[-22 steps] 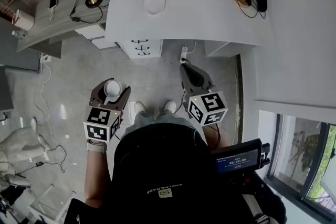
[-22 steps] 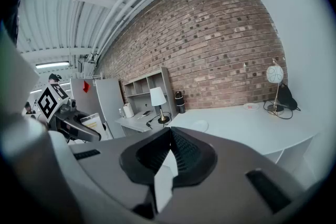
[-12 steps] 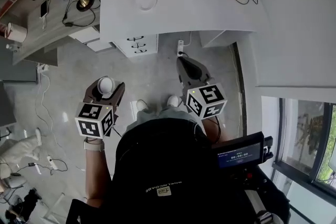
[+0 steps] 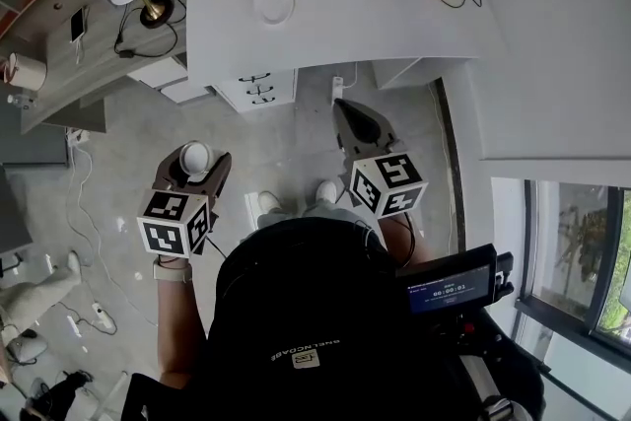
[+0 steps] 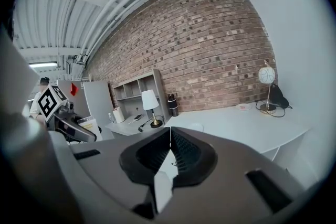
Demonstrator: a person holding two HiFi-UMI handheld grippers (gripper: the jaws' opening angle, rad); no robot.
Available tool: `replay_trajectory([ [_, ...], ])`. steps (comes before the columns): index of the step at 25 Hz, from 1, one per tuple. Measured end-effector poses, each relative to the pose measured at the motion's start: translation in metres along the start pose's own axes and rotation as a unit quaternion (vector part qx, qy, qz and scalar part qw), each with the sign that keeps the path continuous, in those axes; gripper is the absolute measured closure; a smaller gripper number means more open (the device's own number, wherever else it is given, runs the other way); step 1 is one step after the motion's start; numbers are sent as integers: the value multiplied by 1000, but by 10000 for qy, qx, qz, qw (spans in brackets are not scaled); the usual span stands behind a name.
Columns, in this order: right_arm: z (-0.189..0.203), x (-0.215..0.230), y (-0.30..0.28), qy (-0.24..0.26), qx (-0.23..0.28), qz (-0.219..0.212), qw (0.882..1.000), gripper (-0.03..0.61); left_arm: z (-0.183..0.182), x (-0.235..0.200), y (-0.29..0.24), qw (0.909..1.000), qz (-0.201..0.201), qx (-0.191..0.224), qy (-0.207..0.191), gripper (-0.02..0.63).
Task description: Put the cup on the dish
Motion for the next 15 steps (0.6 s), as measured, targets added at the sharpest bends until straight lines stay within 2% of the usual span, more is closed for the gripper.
replay_trajectory([
  [15,11,-5,1,-624,42,283,9976,572,15,0,6,9998,212,19,0,356],
])
Point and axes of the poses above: the fingertips, and each gripper's own axes: y backward along the fingers, x to its right, z out of its underside, the point moved 5 cm from there along y, backward along the fingers, and after that the axes turned 5 degrees about x, right-handed, at the moved point
